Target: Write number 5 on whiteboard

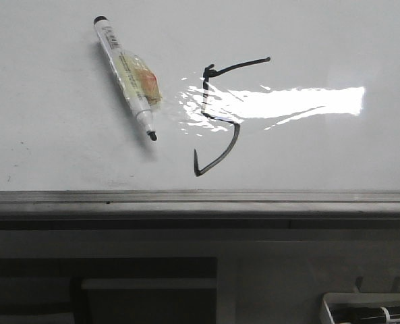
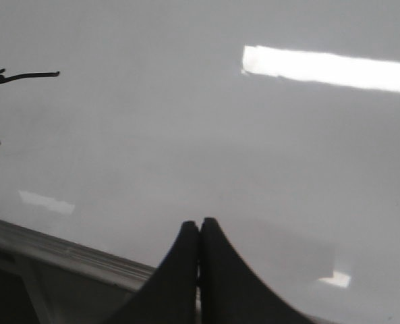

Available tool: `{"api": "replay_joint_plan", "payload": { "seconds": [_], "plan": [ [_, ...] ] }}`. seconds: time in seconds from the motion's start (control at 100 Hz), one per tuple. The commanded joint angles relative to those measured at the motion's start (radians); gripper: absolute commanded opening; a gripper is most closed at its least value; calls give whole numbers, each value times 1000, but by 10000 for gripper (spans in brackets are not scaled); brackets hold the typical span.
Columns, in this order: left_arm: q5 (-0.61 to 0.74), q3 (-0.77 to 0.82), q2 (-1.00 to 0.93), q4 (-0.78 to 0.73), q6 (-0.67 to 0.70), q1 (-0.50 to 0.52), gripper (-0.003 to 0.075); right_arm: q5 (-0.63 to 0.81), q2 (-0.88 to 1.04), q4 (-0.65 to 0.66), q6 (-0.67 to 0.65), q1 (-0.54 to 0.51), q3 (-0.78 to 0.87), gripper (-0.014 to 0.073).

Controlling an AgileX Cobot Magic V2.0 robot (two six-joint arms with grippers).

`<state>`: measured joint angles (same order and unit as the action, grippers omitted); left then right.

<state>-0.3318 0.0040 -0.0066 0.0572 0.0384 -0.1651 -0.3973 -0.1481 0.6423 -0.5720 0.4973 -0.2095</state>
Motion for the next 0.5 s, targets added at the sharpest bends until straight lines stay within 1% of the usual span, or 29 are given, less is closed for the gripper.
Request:
{"api": "replay_joint_plan", "payload": {
  "seconds": [0.0, 0.03, 0.05, 0.09, 0.14, 0.19, 0.24, 0.3, 0.39, 0.41, 0.44, 0.49],
  "plan": [
    [61, 17, -24, 10, 8, 3, -20, 248, -22, -75, 16, -164, 64, -50],
    [61, 17, -24, 10, 8, 3, -20, 325, -22, -88, 16, -228, 101, -50],
    [61, 17, -24, 10, 8, 3, -20, 368, -22, -90, 16, -252, 128, -50],
    [61, 17, -24, 10, 8, 3, -20, 434, -20, -92, 16, -325, 177, -50],
    [61, 17, -24, 10, 8, 3, -20, 471, -8, -100, 16, -374, 221, -50],
    [61, 17, -24, 10, 8, 3, -20, 482, 7, -139, 16, -416, 251, -50],
    [61, 17, -24, 10, 8, 3, -20, 417, 22, -179, 34, -441, 247, -50],
    [61, 17, -24, 10, 8, 3, -20, 383, 37, -277, 143, -451, 247, -50],
    [61, 17, -24, 10, 8, 3, -20, 269, 50, -455, 321, -453, 247, -50],
    [61, 17, -24, 10, 8, 3, -20, 239, 52, -487, 339, -453, 247, -50],
    [61, 17, -24, 10, 8, 3, -20, 202, 52, -509, 365, -453, 247, -50],
    [61, 17, -24, 10, 8, 3, -20, 147, 54, -511, 365, -453, 247, -50]
  ]
}}
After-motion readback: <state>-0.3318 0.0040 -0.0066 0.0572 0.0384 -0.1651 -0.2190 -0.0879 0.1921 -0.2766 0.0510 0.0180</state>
